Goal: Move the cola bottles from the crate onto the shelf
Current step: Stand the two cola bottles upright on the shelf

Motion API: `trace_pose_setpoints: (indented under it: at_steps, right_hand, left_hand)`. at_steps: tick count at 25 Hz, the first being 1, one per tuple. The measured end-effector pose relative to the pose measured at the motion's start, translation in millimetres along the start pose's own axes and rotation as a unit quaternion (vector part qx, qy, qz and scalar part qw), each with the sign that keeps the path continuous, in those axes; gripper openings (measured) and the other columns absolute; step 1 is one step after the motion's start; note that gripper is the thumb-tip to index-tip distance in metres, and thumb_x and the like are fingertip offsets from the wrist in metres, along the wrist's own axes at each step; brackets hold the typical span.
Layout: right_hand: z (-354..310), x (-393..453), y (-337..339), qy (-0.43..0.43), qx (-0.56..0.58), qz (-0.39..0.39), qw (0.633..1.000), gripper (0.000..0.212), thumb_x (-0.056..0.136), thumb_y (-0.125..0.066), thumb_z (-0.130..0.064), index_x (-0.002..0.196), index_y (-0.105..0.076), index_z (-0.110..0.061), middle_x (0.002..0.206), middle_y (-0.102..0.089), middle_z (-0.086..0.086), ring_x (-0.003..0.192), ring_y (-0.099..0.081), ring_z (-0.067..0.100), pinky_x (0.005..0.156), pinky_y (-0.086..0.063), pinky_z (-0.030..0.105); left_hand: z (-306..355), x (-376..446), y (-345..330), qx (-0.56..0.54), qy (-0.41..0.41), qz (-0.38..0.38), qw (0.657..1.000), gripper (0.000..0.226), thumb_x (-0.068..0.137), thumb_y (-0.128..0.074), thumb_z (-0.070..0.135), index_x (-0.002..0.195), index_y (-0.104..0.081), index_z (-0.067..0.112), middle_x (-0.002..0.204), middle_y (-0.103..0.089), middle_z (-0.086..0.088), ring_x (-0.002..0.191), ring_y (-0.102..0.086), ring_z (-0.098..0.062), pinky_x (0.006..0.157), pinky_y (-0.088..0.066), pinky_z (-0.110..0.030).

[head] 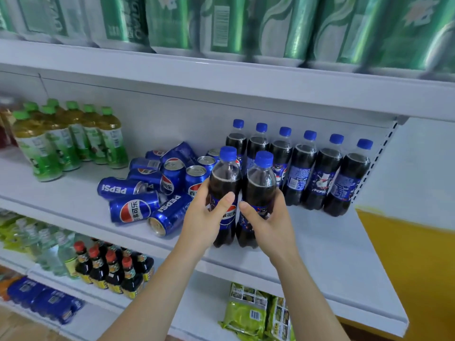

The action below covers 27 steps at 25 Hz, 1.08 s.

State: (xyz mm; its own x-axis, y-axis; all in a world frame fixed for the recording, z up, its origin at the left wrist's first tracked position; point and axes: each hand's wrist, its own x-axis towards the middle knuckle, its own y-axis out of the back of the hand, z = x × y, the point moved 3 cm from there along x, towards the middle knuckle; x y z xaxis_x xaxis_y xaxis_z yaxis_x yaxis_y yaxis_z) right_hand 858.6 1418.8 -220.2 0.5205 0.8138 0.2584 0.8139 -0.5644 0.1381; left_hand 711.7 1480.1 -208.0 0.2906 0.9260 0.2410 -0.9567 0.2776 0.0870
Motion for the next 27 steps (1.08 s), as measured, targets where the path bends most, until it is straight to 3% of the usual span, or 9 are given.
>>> trace_pose_setpoints:
  at_steps: [3, 9, 11, 15, 17, 19, 21, 24, 27]
  right_hand:
    - [4, 13, -11, -0.005, -0.018, 0.033, 0.999, 0.056, 0.086, -0.081, -0.029, 0.134, -0.051, -0.027, 0.11, -0.071, -0.02, 0.103, -0.067, 0.0, 0.098, -0.055, 0.044]
    - [10, 30, -30, -0.019, -0.033, 0.077, 0.996, 0.053, 0.086, -0.08, -0.026, 0.131, -0.052, -0.027, 0.109, -0.072, -0.017, 0.097, -0.068, 0.001, 0.095, -0.056, 0.041]
    - [12, 31, -34, -0.022, -0.039, 0.087, 0.995, 0.05, 0.087, -0.079, -0.026, 0.129, -0.052, -0.028, 0.108, -0.072, -0.015, 0.095, -0.069, 0.004, 0.093, -0.057, 0.039]
    - [12, 30, -39, -0.019, -0.073, 0.084, 0.994, 0.05, 0.09, -0.076, -0.027, 0.131, -0.048, -0.03, 0.11, -0.07, -0.014, 0.091, -0.069, 0.007, 0.088, -0.056, 0.035]
    - [18, 28, -41, -0.022, -0.092, 0.087, 0.992, 0.056, 0.091, -0.074, -0.027, 0.137, -0.044, -0.033, 0.113, -0.069, -0.013, 0.094, -0.068, 0.01, 0.091, -0.056, 0.041]
    - [26, 23, -41, -0.027, -0.112, 0.086, 0.99, 0.062, 0.092, -0.073, -0.024, 0.143, -0.039, -0.033, 0.116, -0.068, -0.015, 0.099, -0.067, 0.006, 0.095, -0.054, 0.042]
    - [30, 16, -39, -0.042, -0.139, 0.077, 0.986, 0.07, 0.092, -0.073, -0.023, 0.148, -0.033, -0.034, 0.118, -0.067, -0.022, 0.103, -0.066, -0.001, 0.095, -0.054, 0.037]
    - [33, 10, -36, -0.058, -0.221, 0.054, 0.972, 0.084, 0.09, -0.074, -0.03, 0.154, -0.021, -0.038, 0.12, -0.066, -0.016, 0.107, -0.065, 0.008, 0.087, -0.051, 0.031]
    - [35, 7, -31, -0.08, -0.311, 0.028, 0.946, 0.095, 0.087, -0.073, -0.036, 0.158, -0.011, -0.039, 0.124, -0.065, -0.001, 0.11, -0.063, 0.025, 0.082, -0.046, 0.032]
  left_hand:
    - [-10, 26, 4, -0.004, 0.005, -0.03, 1.0, 0.037, 0.092, -0.067, 0.04, 0.125, -0.054, 0.051, 0.114, -0.065, 0.036, 0.11, -0.057, 0.016, 0.091, -0.046, -0.016]
    - [-28, 65, 12, -0.003, -0.002, -0.085, 0.996, 0.042, 0.093, -0.066, 0.04, 0.133, -0.053, 0.042, 0.122, -0.065, 0.028, 0.116, -0.057, 0.009, 0.103, -0.044, -0.026]
    - [-33, 71, 15, 0.001, -0.009, -0.101, 0.995, 0.043, 0.094, -0.065, 0.04, 0.135, -0.052, 0.041, 0.121, -0.065, 0.029, 0.115, -0.057, 0.011, 0.1, -0.044, -0.023]
    - [-37, 71, 18, 0.039, -0.026, -0.13, 0.99, 0.046, 0.096, -0.062, 0.035, 0.137, -0.046, 0.047, 0.125, -0.06, 0.03, 0.114, -0.051, 0.021, 0.087, -0.041, -0.001]
    - [-45, 68, 19, 0.069, -0.037, -0.136, 0.988, 0.046, 0.097, -0.061, 0.036, 0.137, -0.042, 0.051, 0.13, -0.058, 0.027, 0.12, -0.051, 0.013, 0.093, -0.042, -0.008]
    - [-57, 61, 19, 0.114, -0.048, -0.129, 0.984, 0.05, 0.097, -0.061, 0.036, 0.143, -0.04, 0.043, 0.135, -0.058, 0.017, 0.124, -0.054, 0.0, 0.1, -0.046, -0.025]
    - [-65, 52, 21, 0.218, -0.059, -0.11, 0.968, 0.052, 0.095, -0.063, 0.036, 0.143, -0.042, 0.032, 0.133, -0.06, 0.009, 0.121, -0.056, -0.013, 0.097, -0.049, -0.034]
    - [-63, 37, 23, 0.355, -0.032, -0.071, 0.932, 0.053, 0.095, -0.06, 0.042, 0.141, -0.045, 0.022, 0.128, -0.061, 0.0, 0.115, -0.058, -0.024, 0.087, -0.048, -0.035]
    - [-60, 26, 17, 0.274, 0.0, -0.06, 0.96, 0.049, 0.096, -0.058, 0.036, 0.14, -0.04, 0.023, 0.124, -0.064, 0.0, 0.108, -0.064, -0.022, 0.075, -0.042, -0.028]
